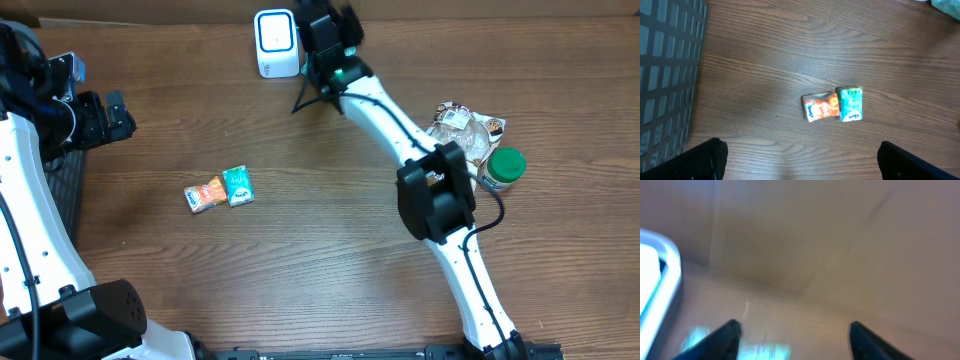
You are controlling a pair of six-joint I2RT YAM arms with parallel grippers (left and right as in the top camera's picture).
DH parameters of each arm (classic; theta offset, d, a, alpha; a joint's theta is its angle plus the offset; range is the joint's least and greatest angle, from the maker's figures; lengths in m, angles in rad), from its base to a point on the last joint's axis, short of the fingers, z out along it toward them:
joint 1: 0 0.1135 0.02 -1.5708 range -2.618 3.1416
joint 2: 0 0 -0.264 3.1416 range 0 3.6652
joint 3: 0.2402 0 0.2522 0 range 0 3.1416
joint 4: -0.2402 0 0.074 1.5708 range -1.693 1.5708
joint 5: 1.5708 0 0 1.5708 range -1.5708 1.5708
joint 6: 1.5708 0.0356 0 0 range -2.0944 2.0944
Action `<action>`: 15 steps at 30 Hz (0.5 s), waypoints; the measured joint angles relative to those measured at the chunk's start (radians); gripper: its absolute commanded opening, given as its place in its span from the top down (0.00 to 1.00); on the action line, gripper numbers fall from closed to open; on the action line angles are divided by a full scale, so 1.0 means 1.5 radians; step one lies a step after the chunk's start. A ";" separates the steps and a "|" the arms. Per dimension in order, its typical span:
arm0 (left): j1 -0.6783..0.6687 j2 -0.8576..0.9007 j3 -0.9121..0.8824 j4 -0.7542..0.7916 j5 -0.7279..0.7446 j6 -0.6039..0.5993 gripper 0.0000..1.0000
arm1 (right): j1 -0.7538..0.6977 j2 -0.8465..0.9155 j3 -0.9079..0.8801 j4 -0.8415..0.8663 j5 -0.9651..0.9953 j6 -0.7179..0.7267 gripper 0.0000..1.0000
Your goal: Scan the item barcode
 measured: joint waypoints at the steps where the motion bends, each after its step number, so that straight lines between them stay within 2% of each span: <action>1: 0.000 0.000 0.000 0.000 0.000 0.000 0.01 | -0.011 0.001 0.000 -0.050 -0.038 0.058 0.28; 4: 0.000 0.000 0.000 0.000 0.000 0.000 0.00 | -0.038 0.001 -0.001 -0.132 -0.156 0.179 0.28; 7: 0.000 0.000 0.000 -0.001 0.000 0.000 0.00 | -0.070 0.001 -0.001 -0.150 -0.301 0.262 0.32; 11: 0.000 0.000 0.000 0.000 0.000 0.000 0.00 | -0.124 -0.001 -0.001 -0.154 -0.495 0.320 0.34; 15: 0.000 0.000 0.000 0.000 0.000 0.000 0.00 | -0.180 -0.003 0.000 -0.178 -0.607 0.341 0.33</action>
